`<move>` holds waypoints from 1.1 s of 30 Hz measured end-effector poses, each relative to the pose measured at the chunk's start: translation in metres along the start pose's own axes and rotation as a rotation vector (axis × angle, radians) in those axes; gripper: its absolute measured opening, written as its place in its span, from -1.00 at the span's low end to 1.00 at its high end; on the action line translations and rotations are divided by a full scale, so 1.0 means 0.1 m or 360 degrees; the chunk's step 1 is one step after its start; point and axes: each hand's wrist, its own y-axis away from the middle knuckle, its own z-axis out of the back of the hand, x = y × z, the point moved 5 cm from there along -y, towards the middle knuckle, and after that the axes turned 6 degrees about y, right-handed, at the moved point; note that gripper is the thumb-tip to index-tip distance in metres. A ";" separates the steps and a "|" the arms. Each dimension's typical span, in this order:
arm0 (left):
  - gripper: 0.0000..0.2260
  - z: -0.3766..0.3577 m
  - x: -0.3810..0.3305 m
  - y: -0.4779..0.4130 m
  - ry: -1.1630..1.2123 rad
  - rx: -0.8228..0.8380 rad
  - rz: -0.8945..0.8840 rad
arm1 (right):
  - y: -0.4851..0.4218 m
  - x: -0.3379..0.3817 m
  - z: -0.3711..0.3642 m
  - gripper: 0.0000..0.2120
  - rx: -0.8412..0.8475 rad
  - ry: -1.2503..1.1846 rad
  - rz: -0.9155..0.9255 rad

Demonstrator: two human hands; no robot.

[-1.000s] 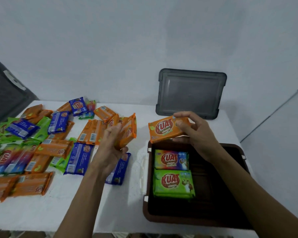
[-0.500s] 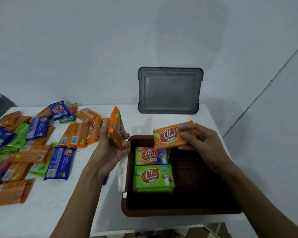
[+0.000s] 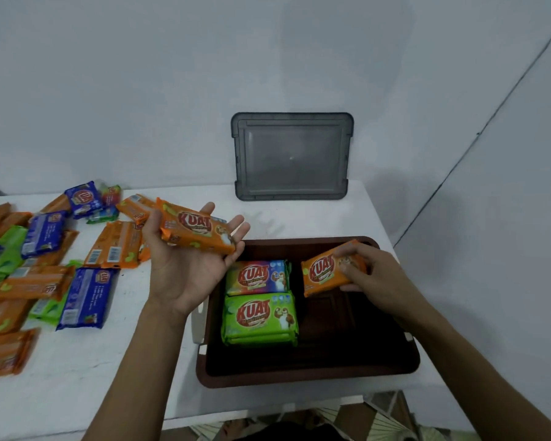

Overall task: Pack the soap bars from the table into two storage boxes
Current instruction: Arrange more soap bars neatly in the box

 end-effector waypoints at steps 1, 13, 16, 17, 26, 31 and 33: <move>-0.31 -0.04 0.02 0.02 -0.0028 0.0032 -0.0001 | -0.03 -0.05 -0.04 -0.88 0.0021 0.0034 -0.0049; -0.50 -0.06 0.11 0.04 -0.0214 0.0032 -0.0072 | -0.21 -0.35 -0.41 -0.87 0.0157 0.0954 -0.0131; -0.52 -0.03 0.11 0.03 -0.0258 -0.0011 -0.0085 | -0.20 -0.37 -0.50 -0.83 0.0236 0.1198 -0.0130; -0.53 -0.02 0.11 0.02 -0.0278 -0.0025 -0.0076 | -0.20 -0.38 -0.52 -0.81 0.0259 0.1238 -0.0149; -0.56 0.02 0.14 -0.03 -0.0590 -0.0142 -0.0036 | -0.16 -0.27 -0.46 -0.76 0.0303 0.1335 -0.0162; -0.57 -0.02 0.16 -0.03 -0.0689 -0.0063 -0.0027 | -0.20 0.11 -0.22 -0.90 -0.0156 0.0885 0.0187; -0.58 -0.05 0.20 -0.02 -0.0667 -0.0042 -0.0009 | -0.19 0.24 -0.25 -0.93 -0.0127 0.0434 0.0220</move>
